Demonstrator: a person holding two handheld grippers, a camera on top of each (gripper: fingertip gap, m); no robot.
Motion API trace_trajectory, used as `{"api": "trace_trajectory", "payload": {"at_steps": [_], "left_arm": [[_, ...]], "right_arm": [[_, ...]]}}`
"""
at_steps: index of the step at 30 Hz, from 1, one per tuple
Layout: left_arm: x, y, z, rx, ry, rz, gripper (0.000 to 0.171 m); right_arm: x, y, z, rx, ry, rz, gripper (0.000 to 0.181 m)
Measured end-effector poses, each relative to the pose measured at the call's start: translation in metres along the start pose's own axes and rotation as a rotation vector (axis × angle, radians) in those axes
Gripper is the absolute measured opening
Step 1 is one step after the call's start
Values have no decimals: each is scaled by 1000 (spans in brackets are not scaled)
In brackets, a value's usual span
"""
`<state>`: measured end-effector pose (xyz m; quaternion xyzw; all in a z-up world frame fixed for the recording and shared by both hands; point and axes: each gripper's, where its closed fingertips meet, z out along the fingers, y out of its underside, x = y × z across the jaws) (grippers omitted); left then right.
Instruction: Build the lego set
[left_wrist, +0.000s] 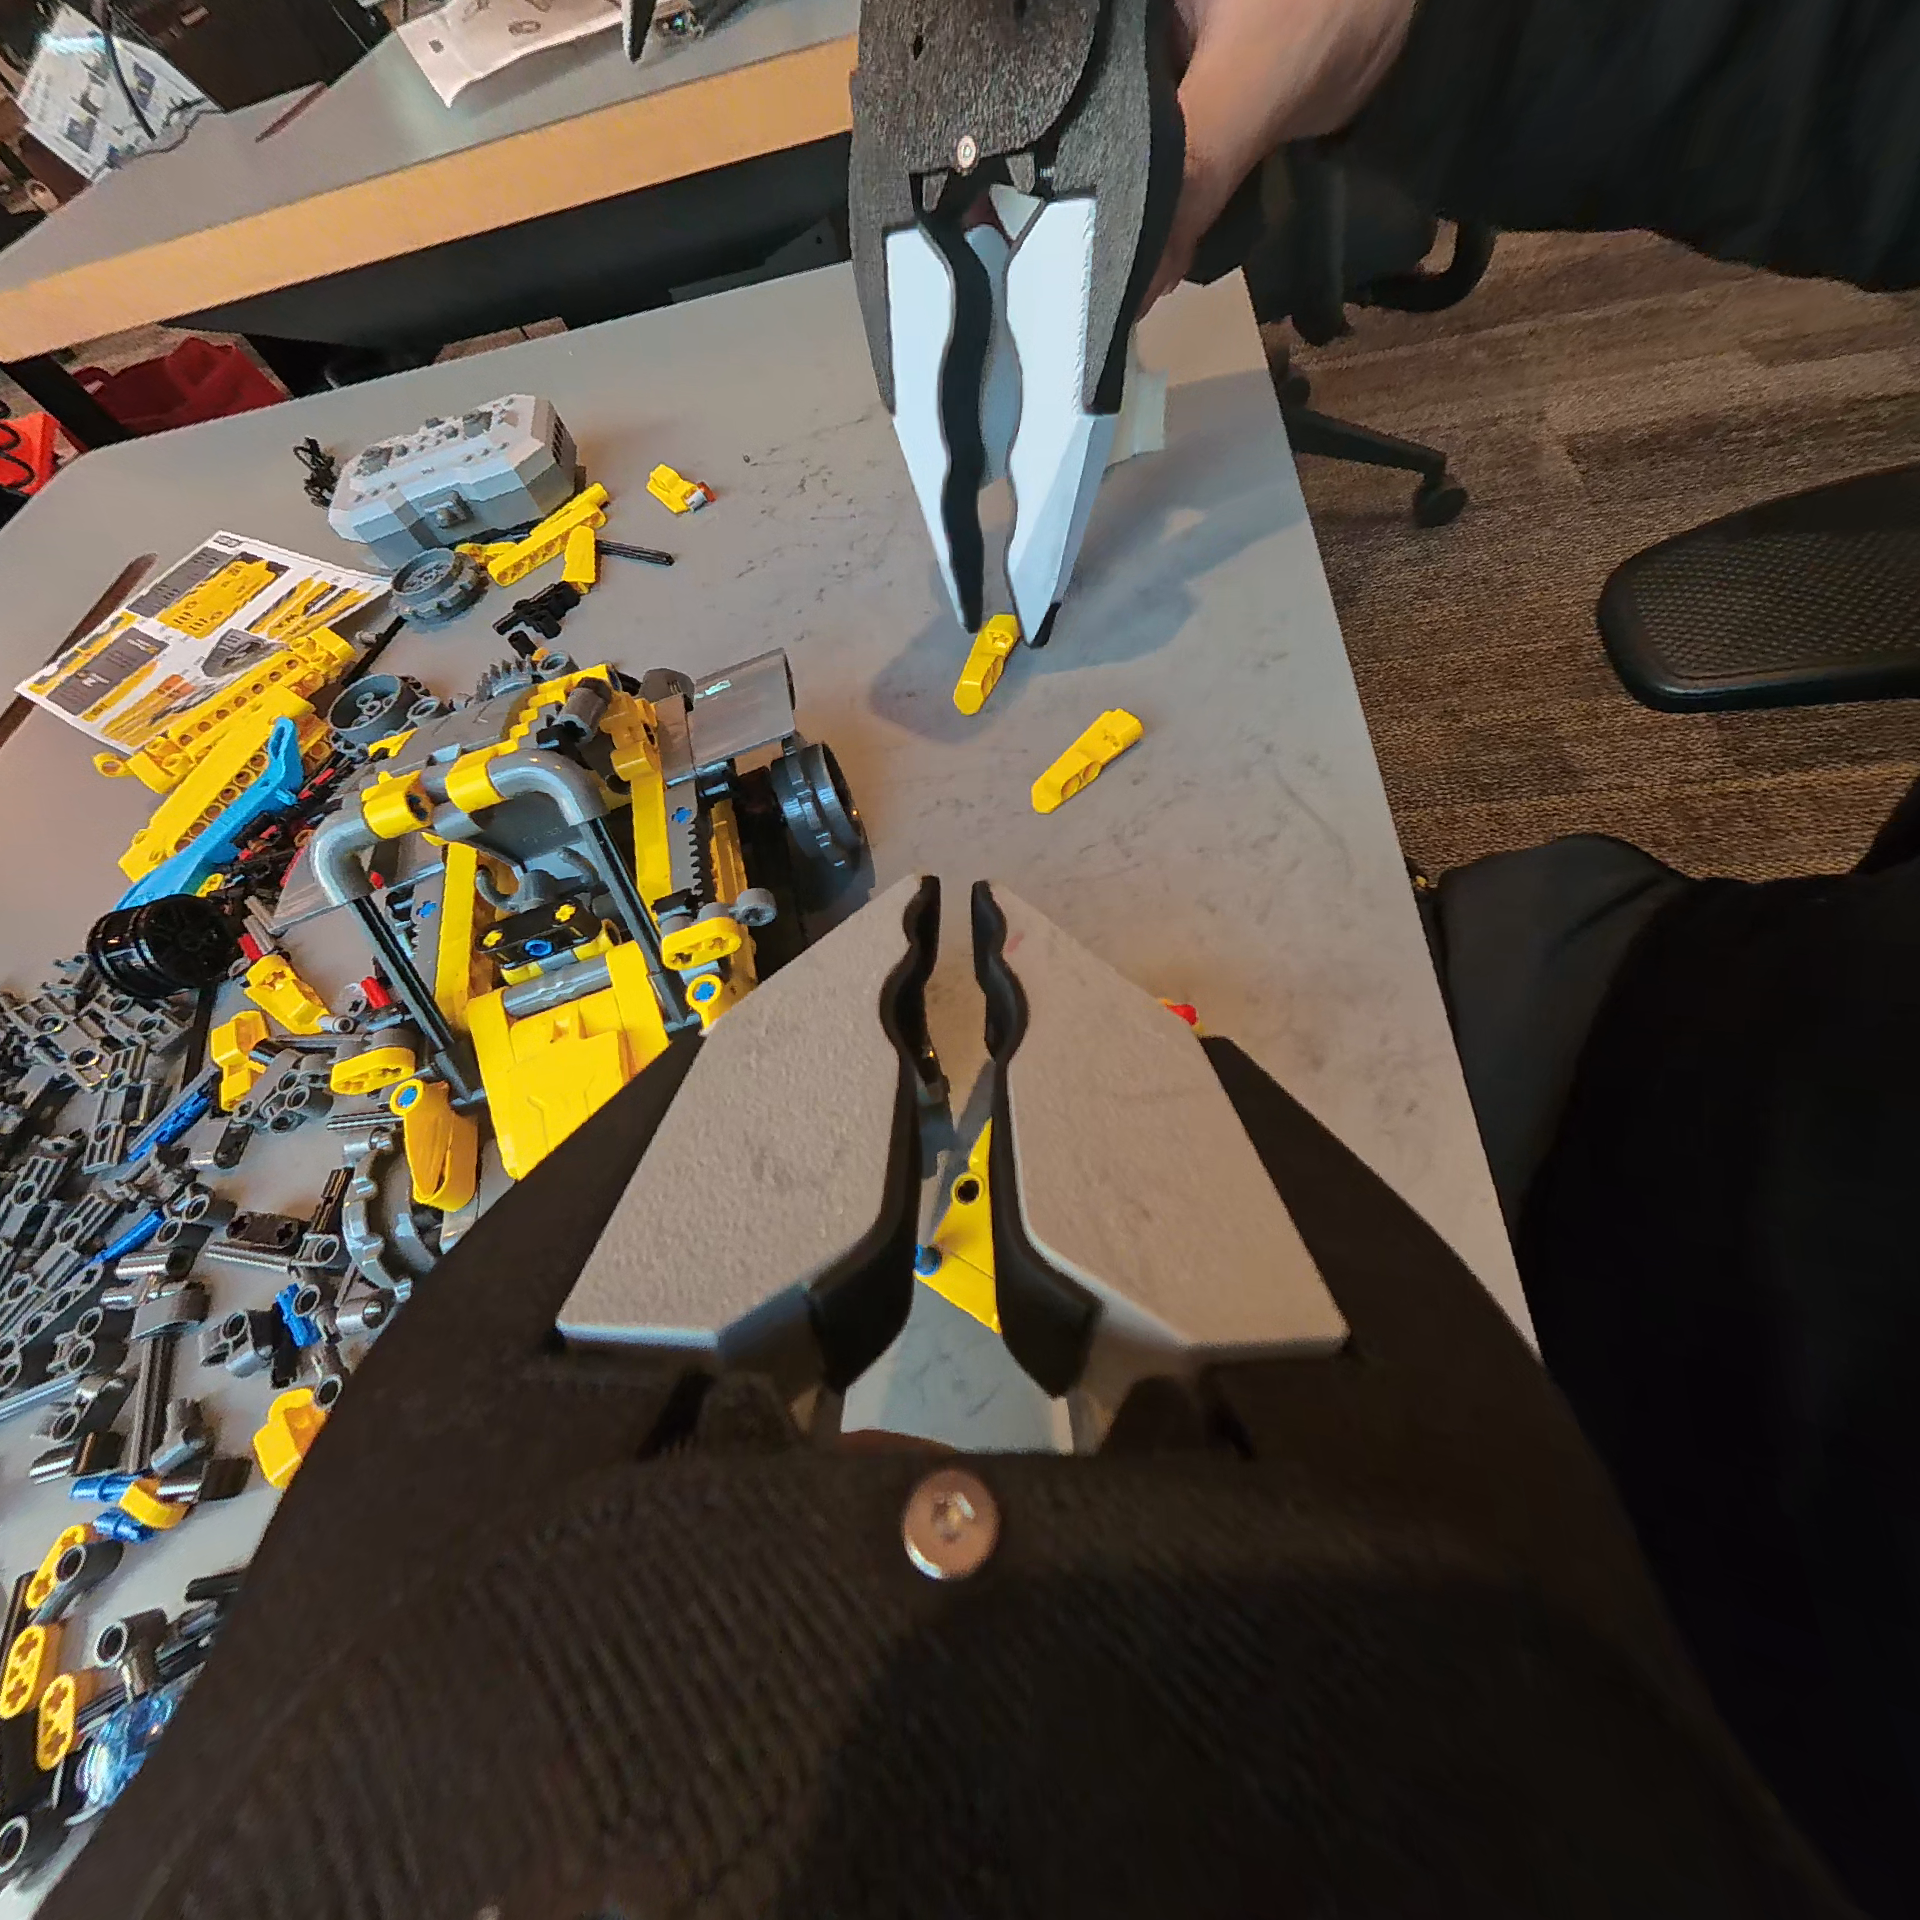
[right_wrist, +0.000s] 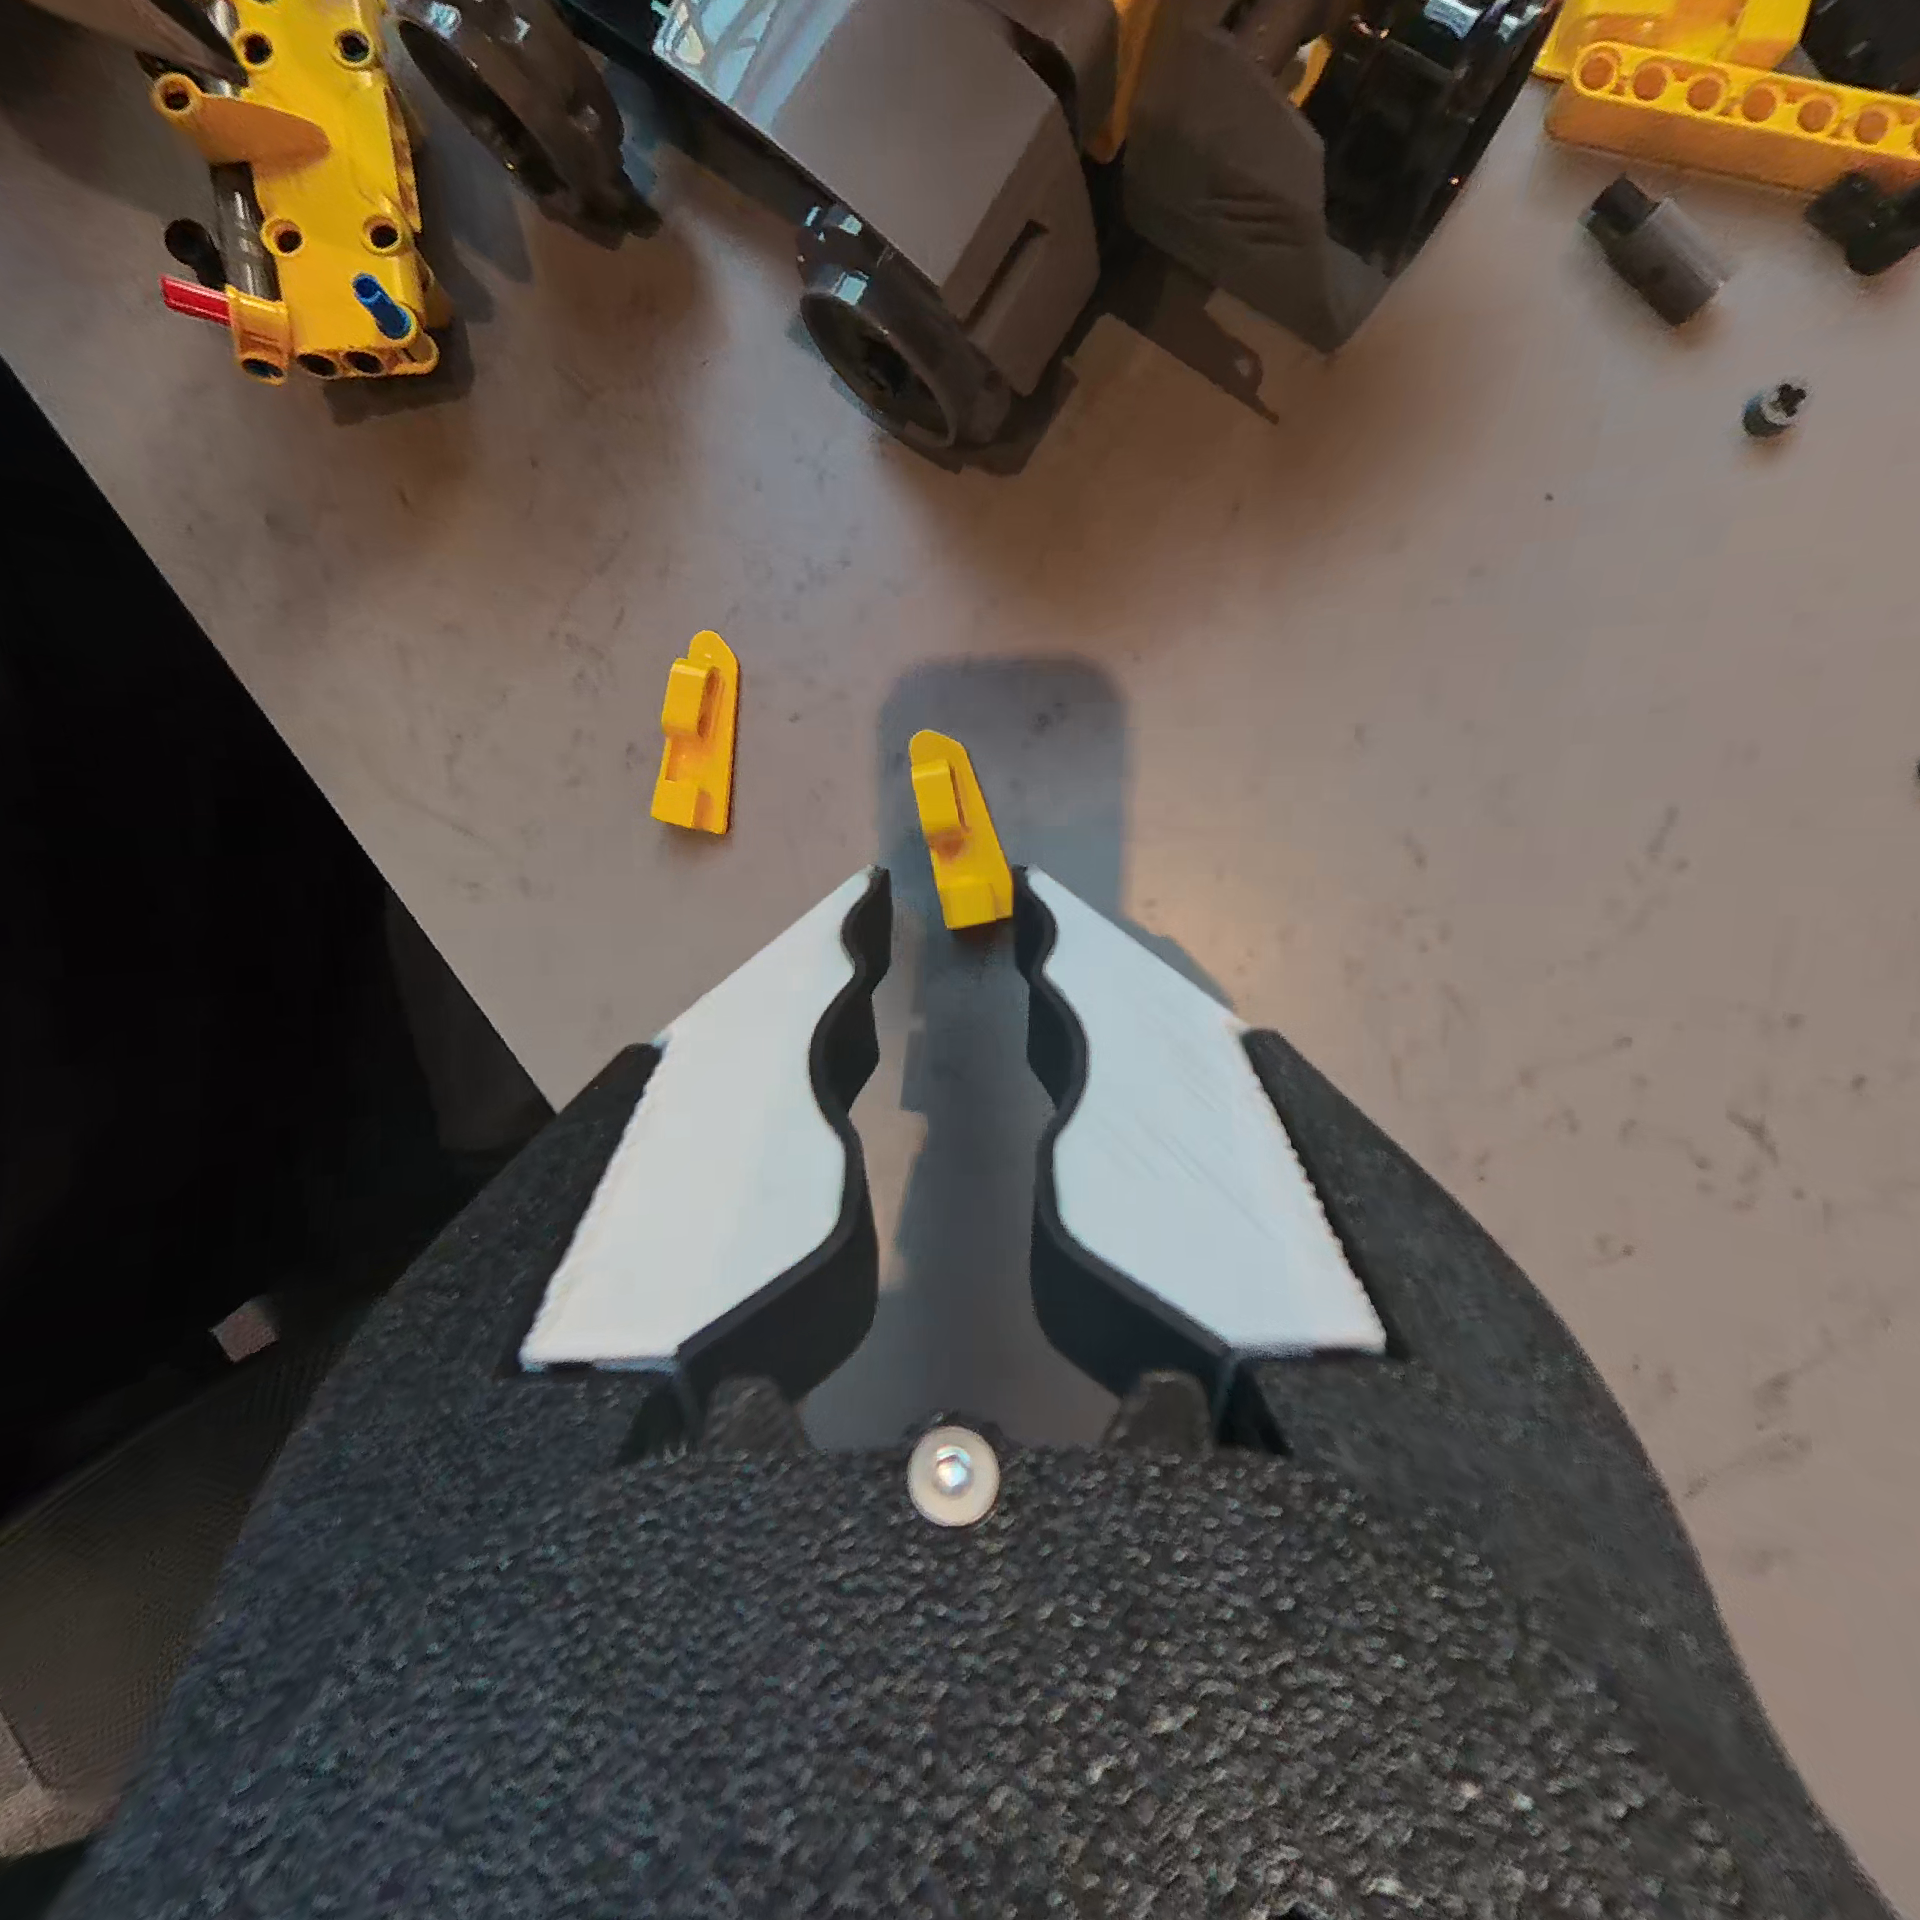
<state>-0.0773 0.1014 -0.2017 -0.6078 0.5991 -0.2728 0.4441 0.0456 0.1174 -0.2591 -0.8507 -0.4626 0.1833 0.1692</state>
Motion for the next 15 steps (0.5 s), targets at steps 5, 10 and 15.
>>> {"api": "trace_trajectory", "payload": {"at_steps": [5, 10, 15], "left_arm": [[1, -1, 0, 0, 4, 3, 2], [2, 0, 0, 1, 7, 1, 2], [2, 1, 1, -5, 6, 6, 2]], "right_arm": [[-3, -2, 6, -6, -43, -6, 12], [-4, -8, 6, 19, -55, -3, 11], [2, -18, -3, 69, -48, 13, 11]]}}
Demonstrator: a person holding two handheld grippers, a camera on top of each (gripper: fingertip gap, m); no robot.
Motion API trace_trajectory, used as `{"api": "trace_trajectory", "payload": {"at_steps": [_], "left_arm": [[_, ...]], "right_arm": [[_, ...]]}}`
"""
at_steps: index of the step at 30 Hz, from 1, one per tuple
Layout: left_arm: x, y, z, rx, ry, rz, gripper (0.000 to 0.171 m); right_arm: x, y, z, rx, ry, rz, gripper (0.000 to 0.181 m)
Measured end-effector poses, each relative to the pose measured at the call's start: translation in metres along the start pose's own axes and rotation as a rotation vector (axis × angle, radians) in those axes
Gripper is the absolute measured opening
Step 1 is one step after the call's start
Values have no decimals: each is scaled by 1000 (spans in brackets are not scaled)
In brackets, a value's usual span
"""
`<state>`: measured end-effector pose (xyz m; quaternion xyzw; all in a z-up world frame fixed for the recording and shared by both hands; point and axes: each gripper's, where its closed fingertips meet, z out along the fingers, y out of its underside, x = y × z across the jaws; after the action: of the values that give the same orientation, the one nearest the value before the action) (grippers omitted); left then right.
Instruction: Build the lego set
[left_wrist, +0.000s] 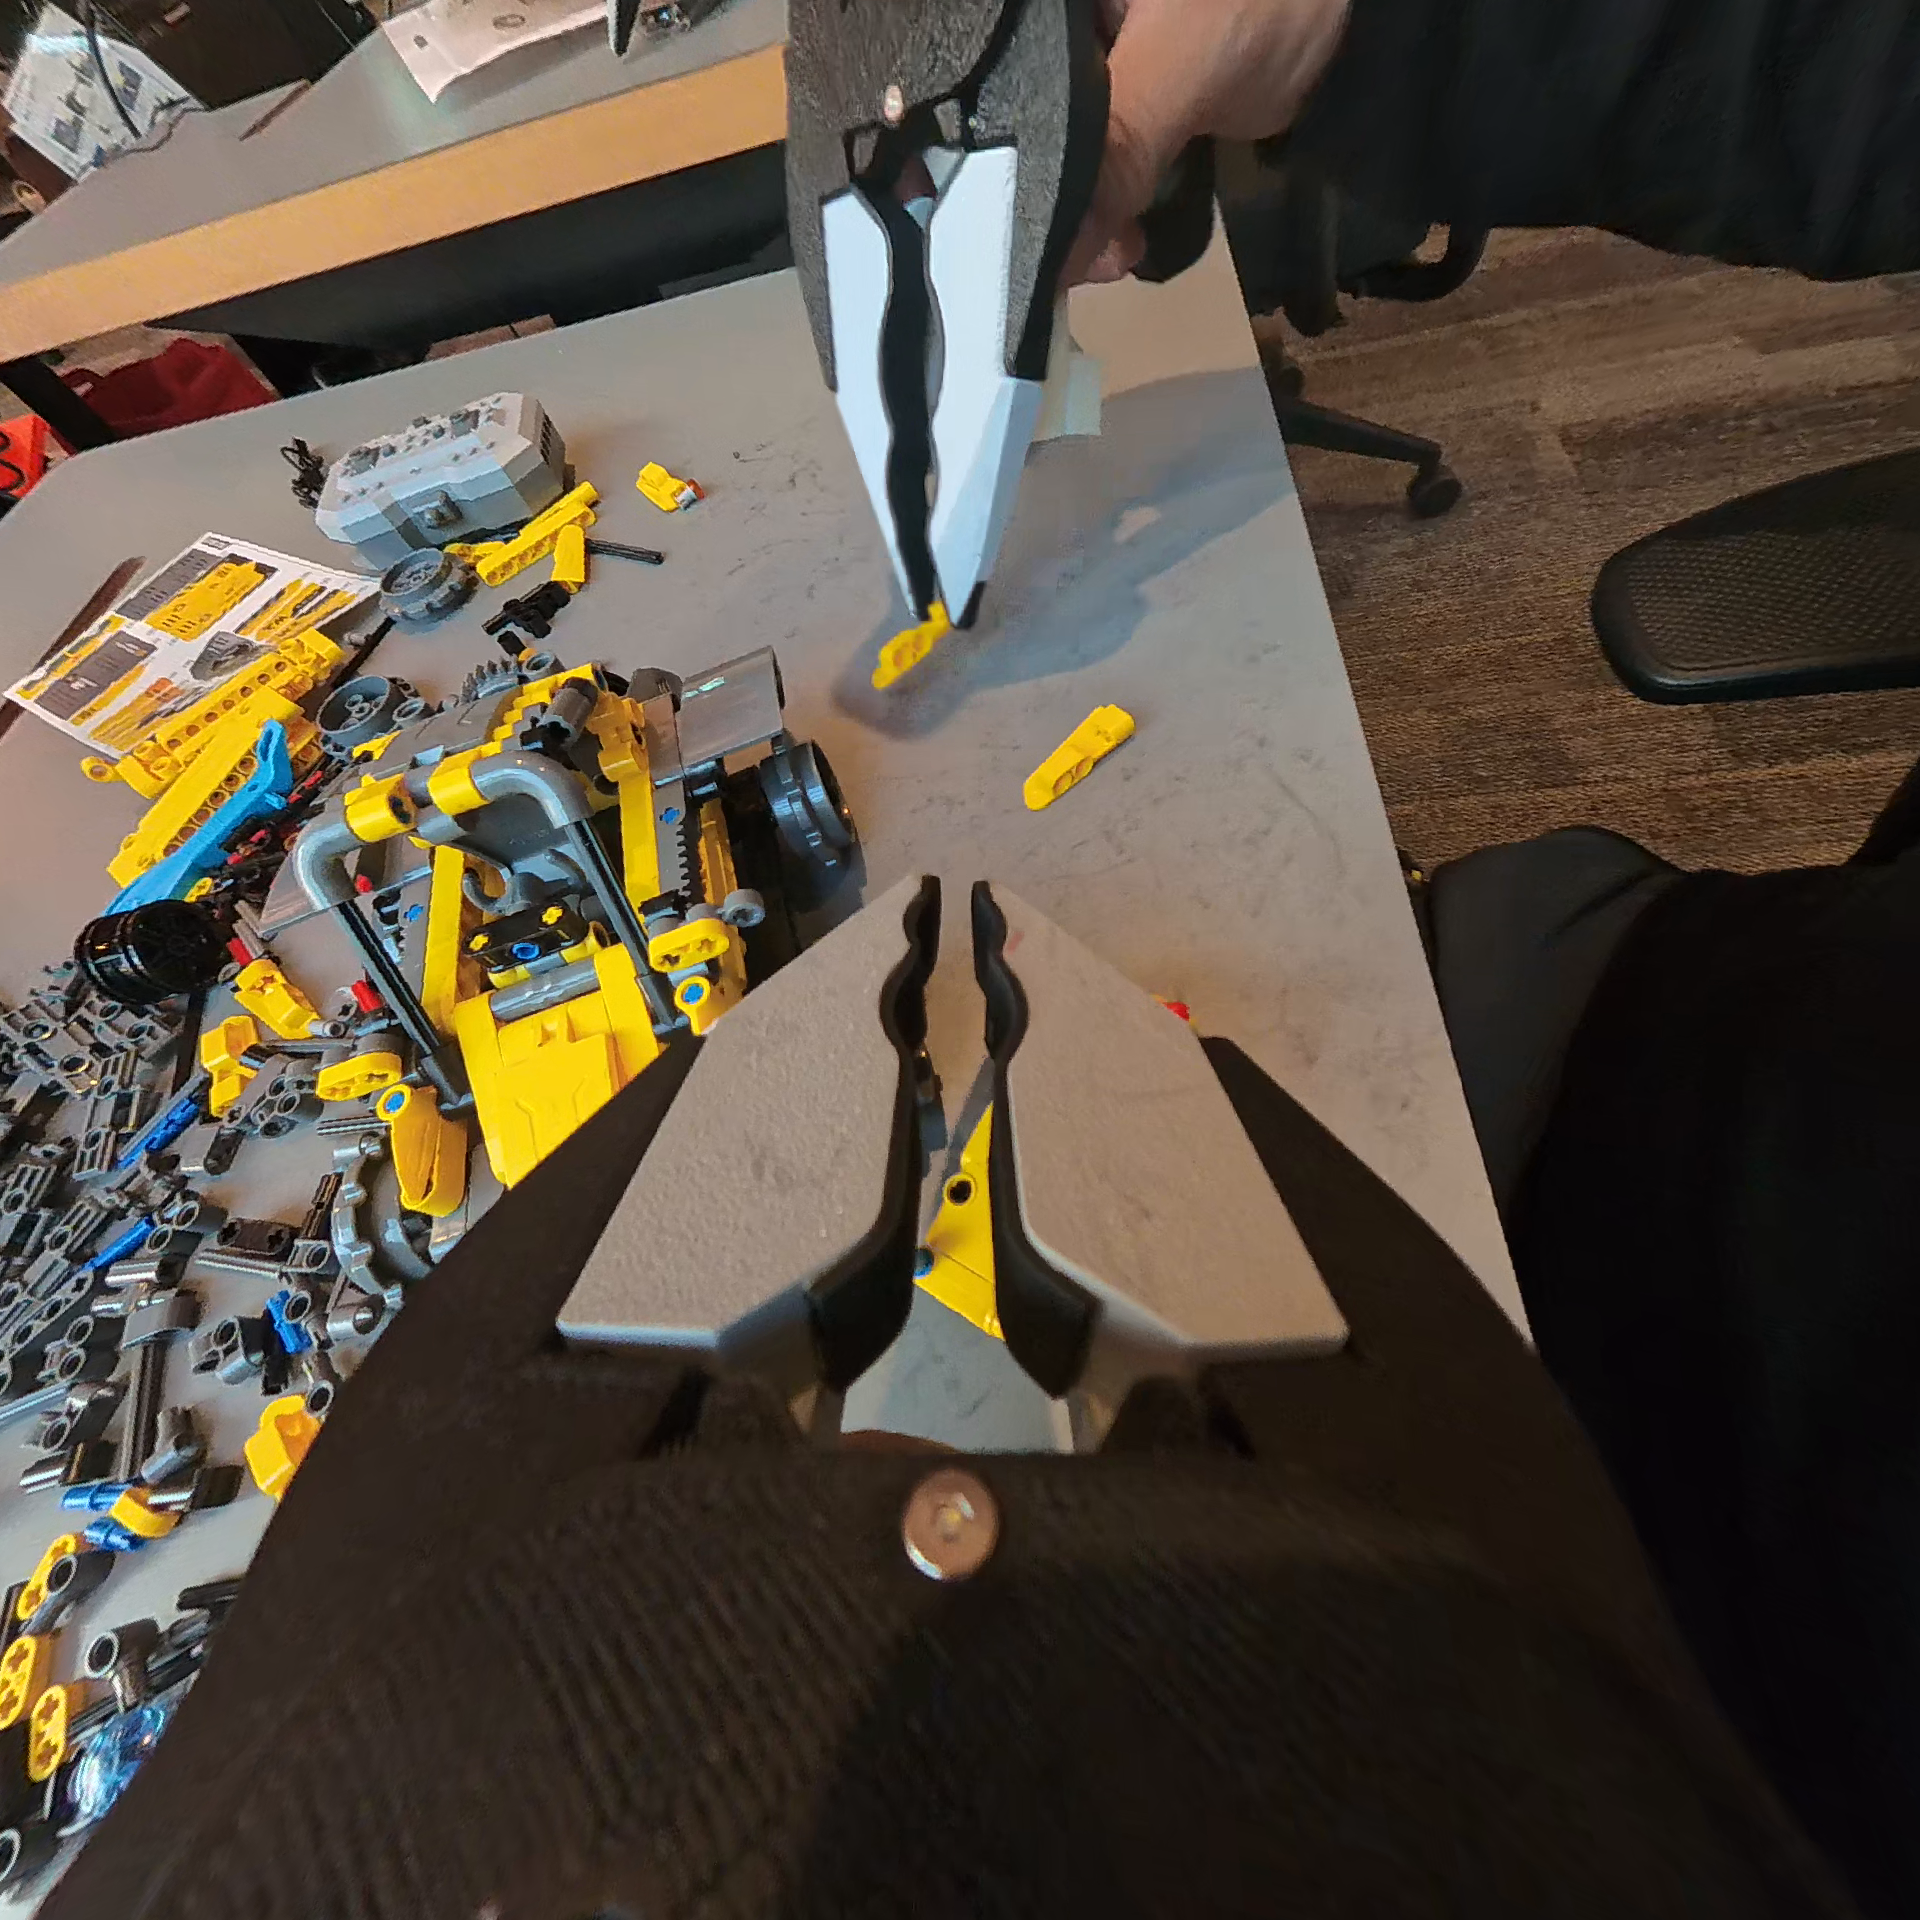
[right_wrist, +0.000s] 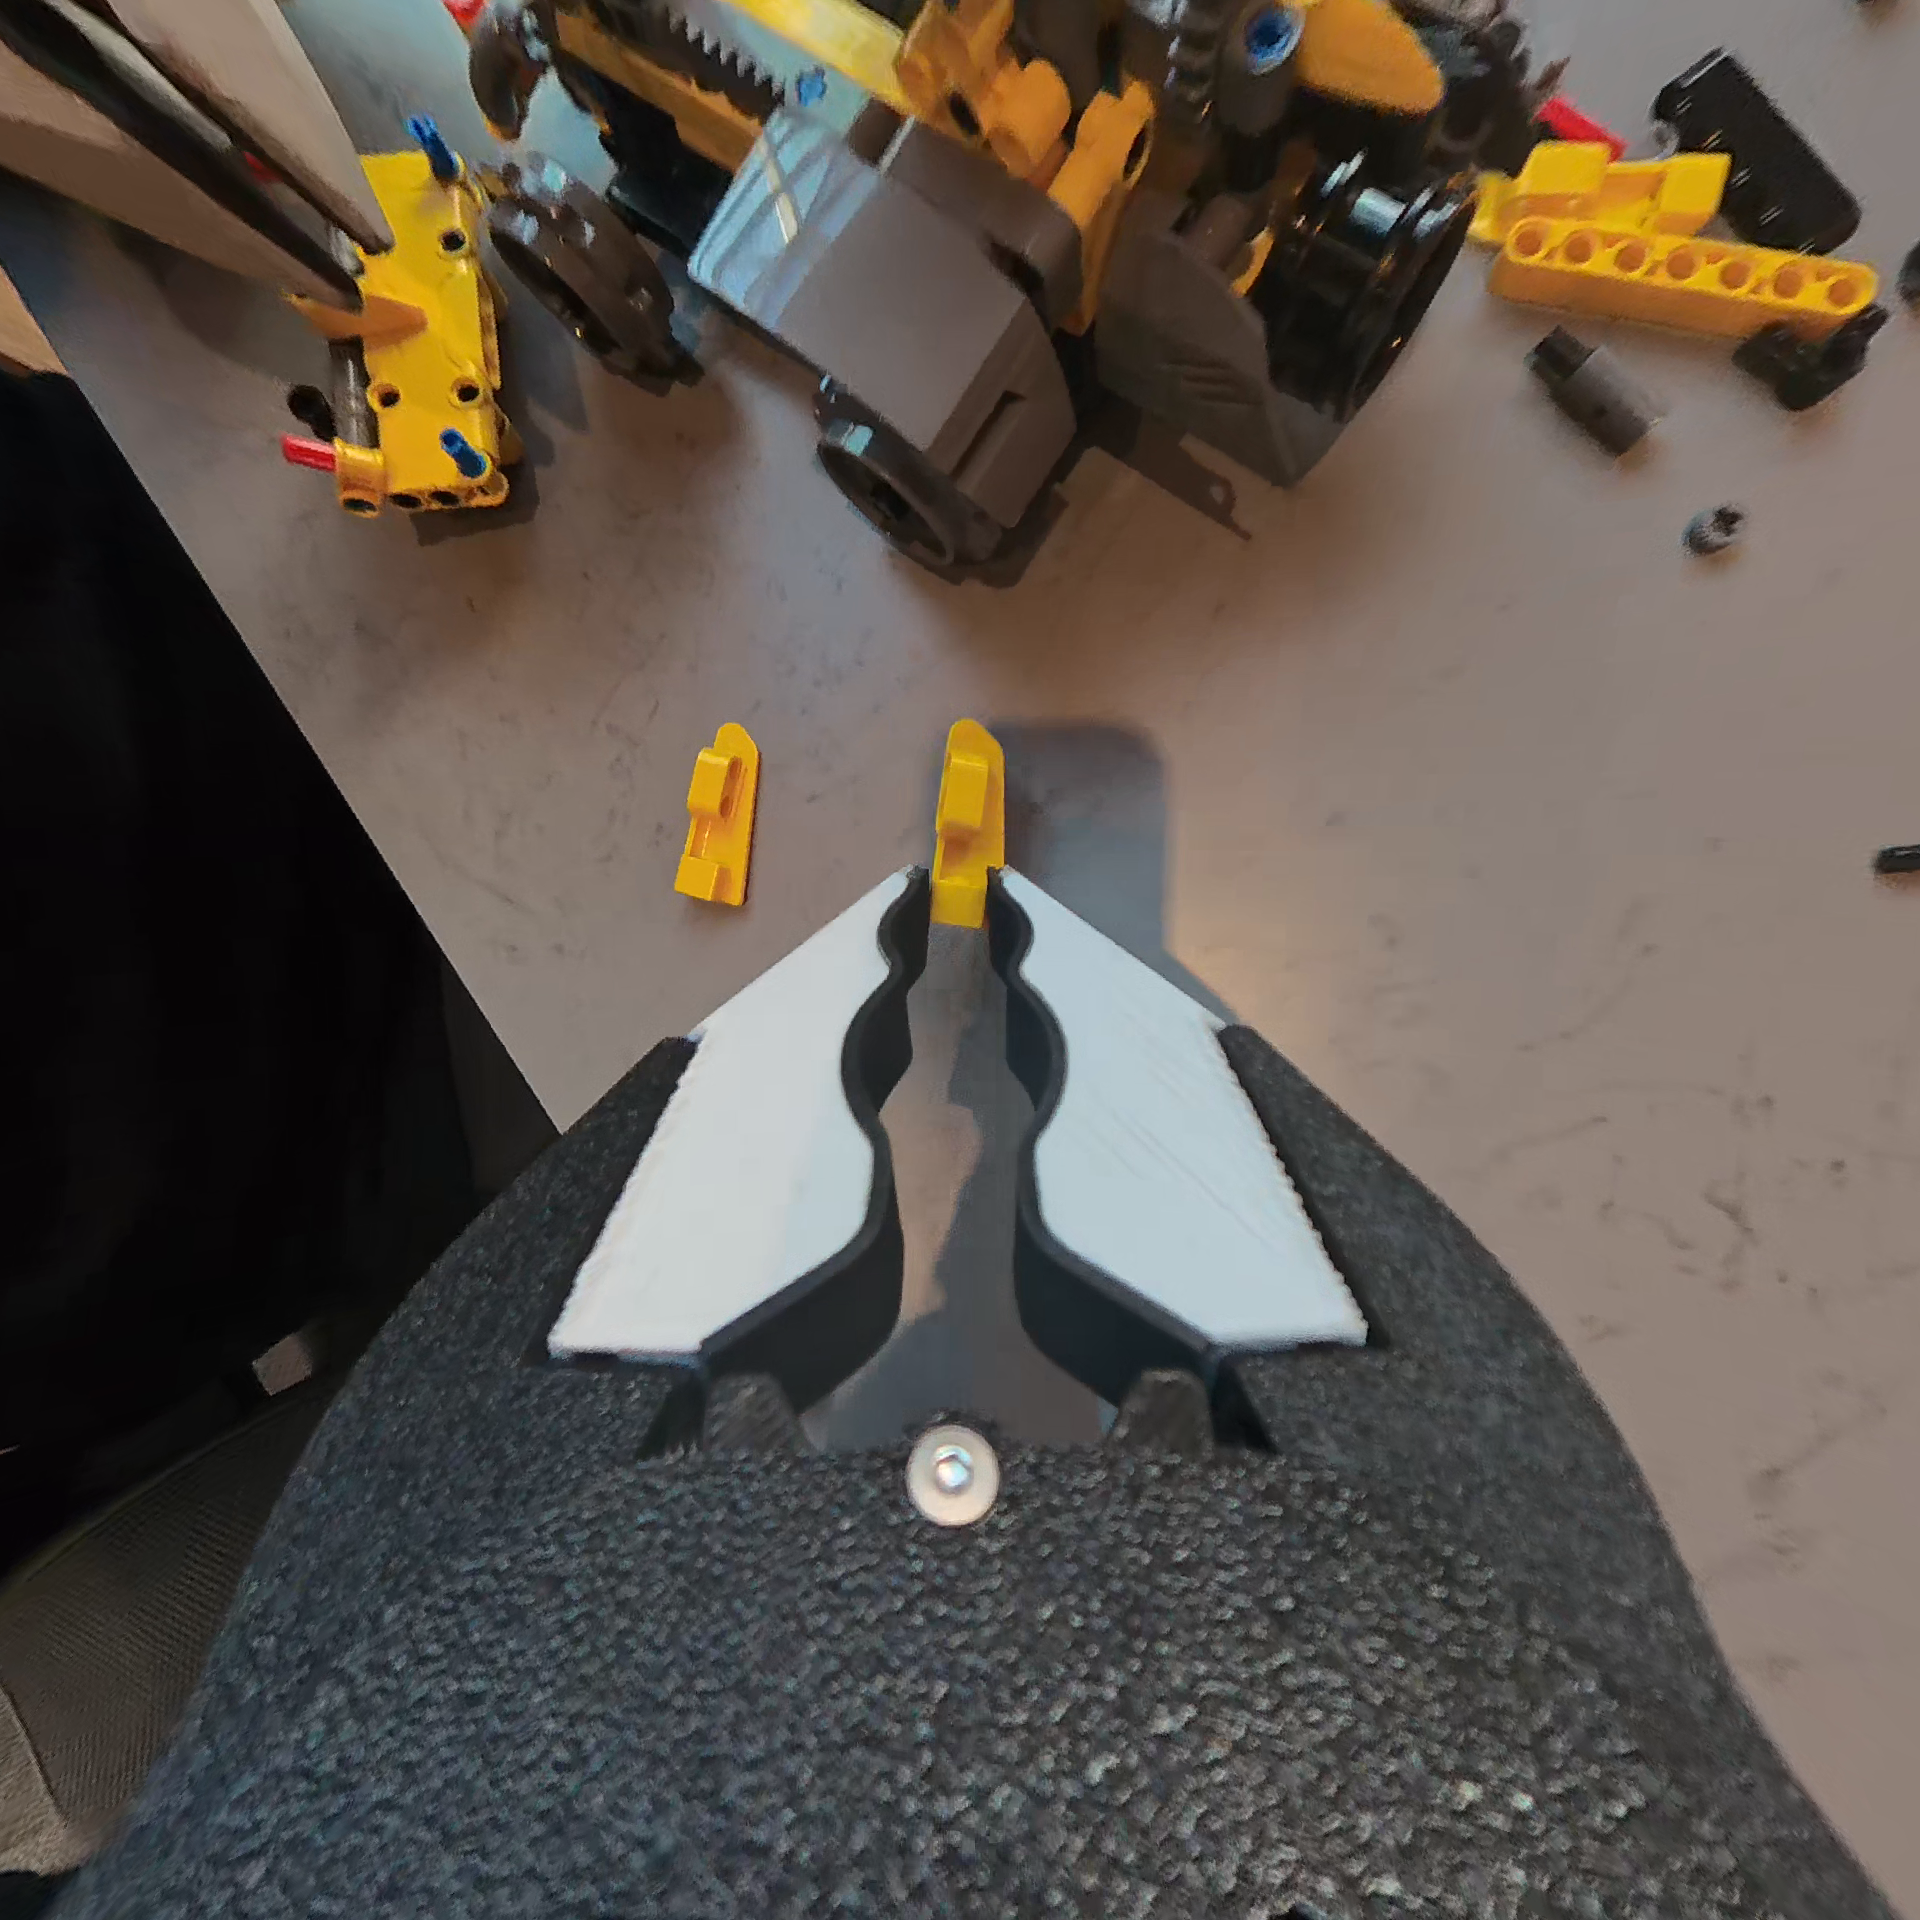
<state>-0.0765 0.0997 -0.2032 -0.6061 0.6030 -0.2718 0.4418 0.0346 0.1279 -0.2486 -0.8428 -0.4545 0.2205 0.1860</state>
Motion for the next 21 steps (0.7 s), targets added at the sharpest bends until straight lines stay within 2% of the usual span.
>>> {"api": "trace_trajectory", "payload": {"at_steps": [5, 11, 14, 18, 21], "left_arm": [[1, 2, 1, -6, 6, -3, 2], [-2, 2, 1, 0, 7, -23, 2], [-4, 3, 1, 3, 11, -43, 2], [-8, 4, 0, 6, 10, -68, 2], [-13, 5, -2, 14, 18, -109, 3]], "right_arm": [[22, -30, -20, 71, 75, -7, 11], [85, -96, -30, 212, 238, -8, 11], [103, -134, -15, 303, 189, -7, 11], [127, -144, 26, 217, 136, -16, 14], [131, -153, 38, 199, 95, -40, 17]]}}
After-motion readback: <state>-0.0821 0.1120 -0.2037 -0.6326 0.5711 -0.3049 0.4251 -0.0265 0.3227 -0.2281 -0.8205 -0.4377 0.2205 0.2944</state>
